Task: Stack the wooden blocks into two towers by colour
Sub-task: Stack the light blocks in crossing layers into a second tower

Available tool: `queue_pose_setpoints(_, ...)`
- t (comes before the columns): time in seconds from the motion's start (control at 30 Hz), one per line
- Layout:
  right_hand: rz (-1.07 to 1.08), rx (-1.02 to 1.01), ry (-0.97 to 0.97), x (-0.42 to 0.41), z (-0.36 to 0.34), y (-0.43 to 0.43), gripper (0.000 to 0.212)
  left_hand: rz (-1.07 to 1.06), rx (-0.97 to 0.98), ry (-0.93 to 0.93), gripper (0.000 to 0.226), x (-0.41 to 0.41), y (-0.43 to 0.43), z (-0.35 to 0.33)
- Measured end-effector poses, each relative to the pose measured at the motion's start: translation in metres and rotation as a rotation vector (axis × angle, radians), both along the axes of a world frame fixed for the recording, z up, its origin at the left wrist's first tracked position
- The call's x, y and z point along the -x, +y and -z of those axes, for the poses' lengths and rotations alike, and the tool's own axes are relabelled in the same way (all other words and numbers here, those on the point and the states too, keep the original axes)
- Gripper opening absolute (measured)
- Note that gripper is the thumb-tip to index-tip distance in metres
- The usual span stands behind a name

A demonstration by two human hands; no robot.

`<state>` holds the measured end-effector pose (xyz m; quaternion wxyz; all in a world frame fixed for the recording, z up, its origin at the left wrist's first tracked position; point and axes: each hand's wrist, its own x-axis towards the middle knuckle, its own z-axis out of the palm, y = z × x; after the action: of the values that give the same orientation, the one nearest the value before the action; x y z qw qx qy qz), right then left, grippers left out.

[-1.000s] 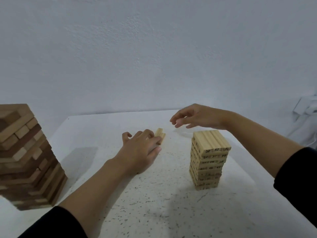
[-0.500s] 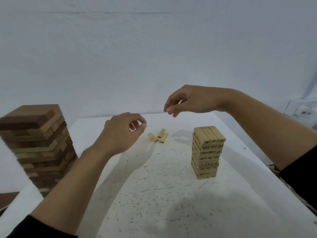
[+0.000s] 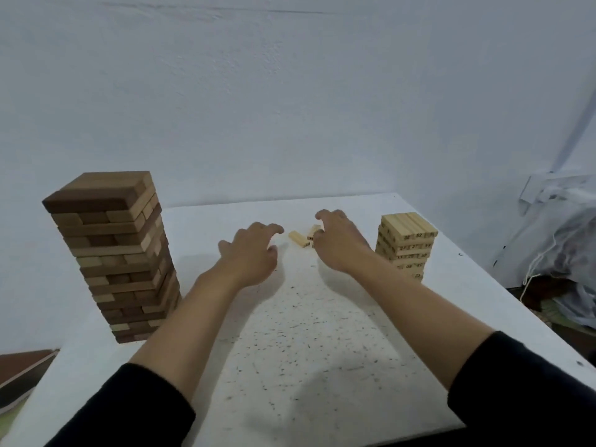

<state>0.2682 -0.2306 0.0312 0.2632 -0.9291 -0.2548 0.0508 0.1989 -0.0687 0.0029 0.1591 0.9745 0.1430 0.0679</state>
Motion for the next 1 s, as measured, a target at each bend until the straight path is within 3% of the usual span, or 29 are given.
queue_pose_setpoints(0.17, 0.032, 0.089, 0.007, -0.015, 0.032, 0.014, 0.044, 0.121, 0.011, -0.001, 0.053, -0.020, -0.008, 0.018)
queue_pose_setpoints(0.27, 0.012, 0.168, 0.009, -0.022, 0.048, 0.018, 0.054, 0.134, -0.022, 0.008, 0.058, -0.026, -0.008, 0.027)
queue_pose_setpoints(0.43, -0.030, 0.236, -0.010, -0.025, 0.054, 0.023, 0.065, 0.126, -0.077, -0.042, 0.050, -0.027, -0.004, 0.033)
queue_pose_setpoints(0.67, -0.053, 0.137, -0.087, -0.005, 0.051, 0.018, 0.036, 0.096, -0.079, -0.148, 0.023, -0.016, -0.002, 0.033)
queue_pose_setpoints(0.83, -0.168, 0.201, -0.161, 0.014, 0.054, 0.010, 0.043, 0.079, -0.149, -0.128, 0.018, 0.005, -0.008, 0.031)
queue_pose_setpoints(0.93, -0.264, 0.168, -0.206, 0.024, 0.060, -0.003, 0.037, 0.081, -0.174, -0.182, 0.019, 0.026, -0.014, 0.029)
queue_pose_setpoints(1.0, -0.348, 0.142, -0.222, 0.030, 0.062, -0.011, 0.033, 0.098, -0.160, -0.119, 0.014, 0.042, -0.014, 0.023)
